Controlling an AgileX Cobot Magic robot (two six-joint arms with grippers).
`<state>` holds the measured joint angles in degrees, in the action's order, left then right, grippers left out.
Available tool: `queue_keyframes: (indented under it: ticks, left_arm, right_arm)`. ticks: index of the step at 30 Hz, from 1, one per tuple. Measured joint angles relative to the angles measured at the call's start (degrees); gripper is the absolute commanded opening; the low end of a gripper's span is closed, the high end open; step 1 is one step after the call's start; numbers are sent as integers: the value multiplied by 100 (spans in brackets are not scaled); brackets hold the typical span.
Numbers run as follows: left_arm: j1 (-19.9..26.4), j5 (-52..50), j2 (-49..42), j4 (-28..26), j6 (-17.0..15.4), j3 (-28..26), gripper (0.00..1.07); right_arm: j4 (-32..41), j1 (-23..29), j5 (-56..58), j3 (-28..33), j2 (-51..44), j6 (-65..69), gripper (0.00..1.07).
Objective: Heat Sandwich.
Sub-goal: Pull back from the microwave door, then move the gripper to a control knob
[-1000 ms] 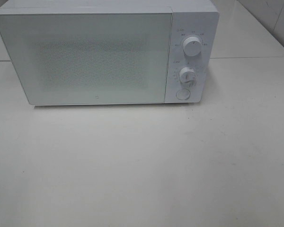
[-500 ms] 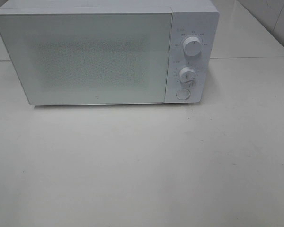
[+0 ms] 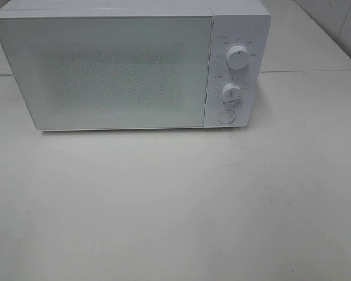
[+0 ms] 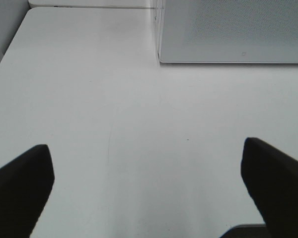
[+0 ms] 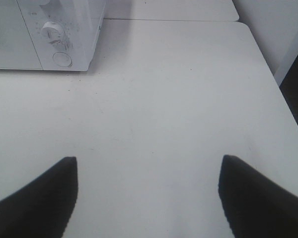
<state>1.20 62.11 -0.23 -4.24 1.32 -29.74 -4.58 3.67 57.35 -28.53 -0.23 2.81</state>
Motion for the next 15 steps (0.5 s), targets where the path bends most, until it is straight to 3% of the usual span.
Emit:
queue_keyframes:
  ticks: [15]
  left_arm:
    - [0, 0, 0, 0, 0, 0, 98]
  right_arm:
    - [0, 0, 0, 0, 0, 0, 75]
